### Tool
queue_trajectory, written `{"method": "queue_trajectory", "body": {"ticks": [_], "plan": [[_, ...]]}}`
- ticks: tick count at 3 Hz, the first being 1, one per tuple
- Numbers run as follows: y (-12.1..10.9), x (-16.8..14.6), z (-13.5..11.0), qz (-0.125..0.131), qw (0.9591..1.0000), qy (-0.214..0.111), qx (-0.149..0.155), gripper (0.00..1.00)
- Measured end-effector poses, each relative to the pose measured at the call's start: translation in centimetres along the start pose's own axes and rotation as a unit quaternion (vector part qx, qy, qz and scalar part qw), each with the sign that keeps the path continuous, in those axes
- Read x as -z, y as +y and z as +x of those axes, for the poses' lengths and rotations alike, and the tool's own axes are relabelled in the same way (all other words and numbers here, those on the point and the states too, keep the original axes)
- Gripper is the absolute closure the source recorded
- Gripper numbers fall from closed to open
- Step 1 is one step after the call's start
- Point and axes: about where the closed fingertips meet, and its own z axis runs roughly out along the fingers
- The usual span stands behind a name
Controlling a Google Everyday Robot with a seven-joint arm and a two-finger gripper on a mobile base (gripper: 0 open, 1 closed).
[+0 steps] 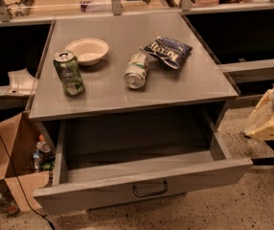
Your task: Close top drawer
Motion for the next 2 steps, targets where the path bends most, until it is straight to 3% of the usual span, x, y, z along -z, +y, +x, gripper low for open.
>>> {"method": "queue_trajectory", "body": {"ticks": [1, 2], "plan": [[2.45, -5.06, -3.18, -0.029, 0.9995, -0.011, 0.005, 1.00], [2.87, -5.37, -2.89, -0.032, 0.9994, -0.010, 0.005, 1.00]]}}
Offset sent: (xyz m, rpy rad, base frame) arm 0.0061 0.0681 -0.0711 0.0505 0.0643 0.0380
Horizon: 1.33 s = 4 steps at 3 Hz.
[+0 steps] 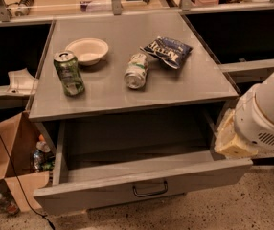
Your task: Close top drawer
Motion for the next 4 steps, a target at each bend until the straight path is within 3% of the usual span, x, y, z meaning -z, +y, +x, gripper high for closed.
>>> {"method": "queue_trajectory", "body": {"ticks": [1, 2, 3, 4], "plan": [[1.4, -1.2, 1.1, -0.012, 0.9999, 0.005, -0.001, 1.00], [3.4, -4.9, 3.9, -0.049, 0.9985, 0.017, -0.019, 1.00], [3.5, -5.0, 3.8, -0.051, 0.9984, 0.018, -0.018, 1.00], [4.8, -7.3, 4.0, -0.069, 0.9971, 0.022, -0.022, 1.00]]}}
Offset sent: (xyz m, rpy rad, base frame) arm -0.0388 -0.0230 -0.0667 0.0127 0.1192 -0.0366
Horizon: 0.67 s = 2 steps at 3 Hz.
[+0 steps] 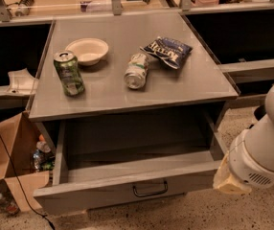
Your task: Close top drawer
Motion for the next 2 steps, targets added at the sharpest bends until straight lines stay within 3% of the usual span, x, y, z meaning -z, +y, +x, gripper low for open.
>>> {"method": "queue_trajectory", "body": {"ticks": [1, 2], "plan": [[1.13, -5.20, -0.13, -0.039, 0.9991, 0.008, -0.014, 1.00], [1.23, -5.57, -0.13, -0.042, 0.9990, 0.007, -0.016, 1.00]]}}
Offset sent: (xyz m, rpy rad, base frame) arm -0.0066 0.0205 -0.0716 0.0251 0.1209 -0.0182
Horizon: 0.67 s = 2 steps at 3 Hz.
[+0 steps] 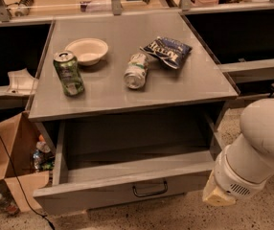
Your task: Close top drawer
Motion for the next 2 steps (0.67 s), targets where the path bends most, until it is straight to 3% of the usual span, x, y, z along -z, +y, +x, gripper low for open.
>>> {"method": "queue_trajectory", "body": {"ticks": [2], "plan": [[-0.7, -2.5, -0.4, -0.005, 0.9998, -0.007, -0.017, 1.00]]}}
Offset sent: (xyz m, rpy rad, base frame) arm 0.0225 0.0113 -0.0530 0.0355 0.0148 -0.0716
